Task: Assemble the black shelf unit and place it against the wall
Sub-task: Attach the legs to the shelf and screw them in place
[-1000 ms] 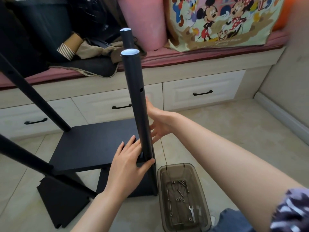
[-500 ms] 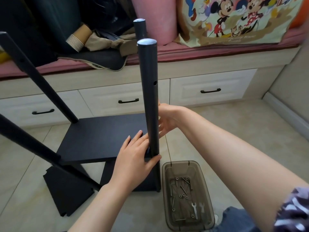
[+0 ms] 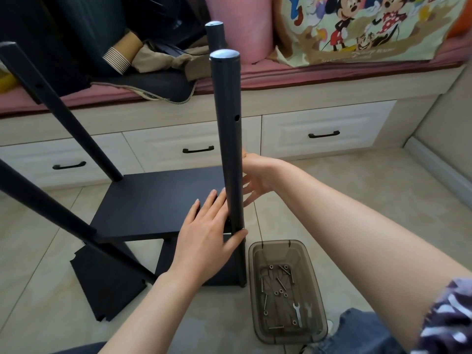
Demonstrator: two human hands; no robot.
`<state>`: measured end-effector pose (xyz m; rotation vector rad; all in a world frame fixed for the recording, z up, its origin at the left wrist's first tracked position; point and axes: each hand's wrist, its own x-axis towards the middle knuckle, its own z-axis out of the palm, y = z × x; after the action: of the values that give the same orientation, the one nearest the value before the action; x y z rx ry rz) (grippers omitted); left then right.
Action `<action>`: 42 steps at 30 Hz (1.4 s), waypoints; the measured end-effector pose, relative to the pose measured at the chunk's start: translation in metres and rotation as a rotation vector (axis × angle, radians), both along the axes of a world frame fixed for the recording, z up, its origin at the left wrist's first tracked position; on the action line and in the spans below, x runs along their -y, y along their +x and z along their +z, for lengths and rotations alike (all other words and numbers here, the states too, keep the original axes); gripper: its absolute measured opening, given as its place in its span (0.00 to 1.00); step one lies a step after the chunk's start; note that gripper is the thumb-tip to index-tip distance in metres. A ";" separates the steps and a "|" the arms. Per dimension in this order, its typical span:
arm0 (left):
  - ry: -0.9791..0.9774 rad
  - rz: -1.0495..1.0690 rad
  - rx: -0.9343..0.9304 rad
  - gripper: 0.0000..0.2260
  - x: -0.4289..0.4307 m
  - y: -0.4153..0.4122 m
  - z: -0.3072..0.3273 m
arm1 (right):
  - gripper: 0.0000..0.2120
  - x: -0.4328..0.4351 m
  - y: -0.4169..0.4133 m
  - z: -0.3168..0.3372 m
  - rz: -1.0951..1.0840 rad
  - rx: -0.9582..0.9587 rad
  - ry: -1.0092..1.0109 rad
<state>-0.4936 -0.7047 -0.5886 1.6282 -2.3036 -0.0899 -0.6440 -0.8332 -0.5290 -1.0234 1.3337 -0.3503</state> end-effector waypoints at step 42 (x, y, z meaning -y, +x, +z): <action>-0.504 0.031 0.013 0.21 -0.002 -0.009 -0.035 | 0.17 -0.150 -0.062 -0.302 0.237 -0.644 -0.122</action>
<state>-0.5029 -0.7029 -0.6236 1.3986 -2.0803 0.4708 -0.7060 -0.6829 -0.8315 -1.4543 1.7478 0.0955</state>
